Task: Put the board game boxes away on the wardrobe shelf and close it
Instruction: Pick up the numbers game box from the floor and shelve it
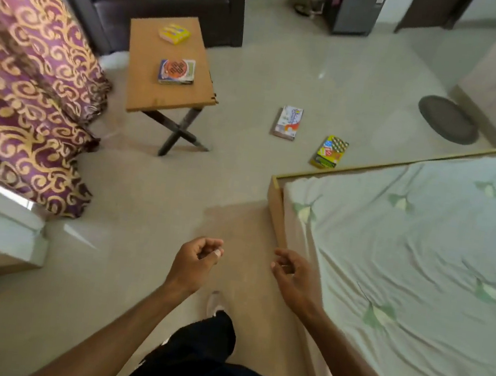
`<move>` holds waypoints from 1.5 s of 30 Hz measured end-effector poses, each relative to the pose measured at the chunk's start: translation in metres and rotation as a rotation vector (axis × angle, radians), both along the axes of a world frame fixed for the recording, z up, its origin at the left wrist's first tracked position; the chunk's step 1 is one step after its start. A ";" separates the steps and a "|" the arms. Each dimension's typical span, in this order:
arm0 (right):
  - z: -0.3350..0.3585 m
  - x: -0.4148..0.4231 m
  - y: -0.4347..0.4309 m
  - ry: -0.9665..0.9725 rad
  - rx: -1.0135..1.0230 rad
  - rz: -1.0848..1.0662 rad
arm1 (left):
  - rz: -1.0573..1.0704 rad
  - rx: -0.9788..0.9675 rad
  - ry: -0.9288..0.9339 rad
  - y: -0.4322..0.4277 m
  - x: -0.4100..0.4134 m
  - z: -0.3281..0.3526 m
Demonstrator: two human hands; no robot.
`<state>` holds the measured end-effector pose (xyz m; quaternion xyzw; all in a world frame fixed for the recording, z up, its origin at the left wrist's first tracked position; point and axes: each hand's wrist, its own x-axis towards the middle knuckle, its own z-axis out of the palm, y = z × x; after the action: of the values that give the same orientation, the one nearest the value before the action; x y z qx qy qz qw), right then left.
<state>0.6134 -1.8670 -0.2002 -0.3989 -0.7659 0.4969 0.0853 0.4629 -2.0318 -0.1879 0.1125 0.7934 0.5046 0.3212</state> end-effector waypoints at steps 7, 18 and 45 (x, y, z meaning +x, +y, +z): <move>0.020 -0.170 0.106 0.016 -0.014 0.002 | 0.025 0.018 0.012 0.112 -0.171 0.008; -0.007 -0.402 0.341 0.063 -0.060 -0.112 | -0.070 -0.034 0.009 0.346 -0.411 -0.004; -0.279 -0.822 0.853 -0.281 -0.207 -0.307 | -0.447 -0.458 -0.203 0.916 -0.845 -0.277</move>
<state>-0.2090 -1.0143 -0.4794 -0.5826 -0.6457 0.4934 0.0109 -0.3819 -1.1160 -0.4652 0.1577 0.8059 0.2388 0.5183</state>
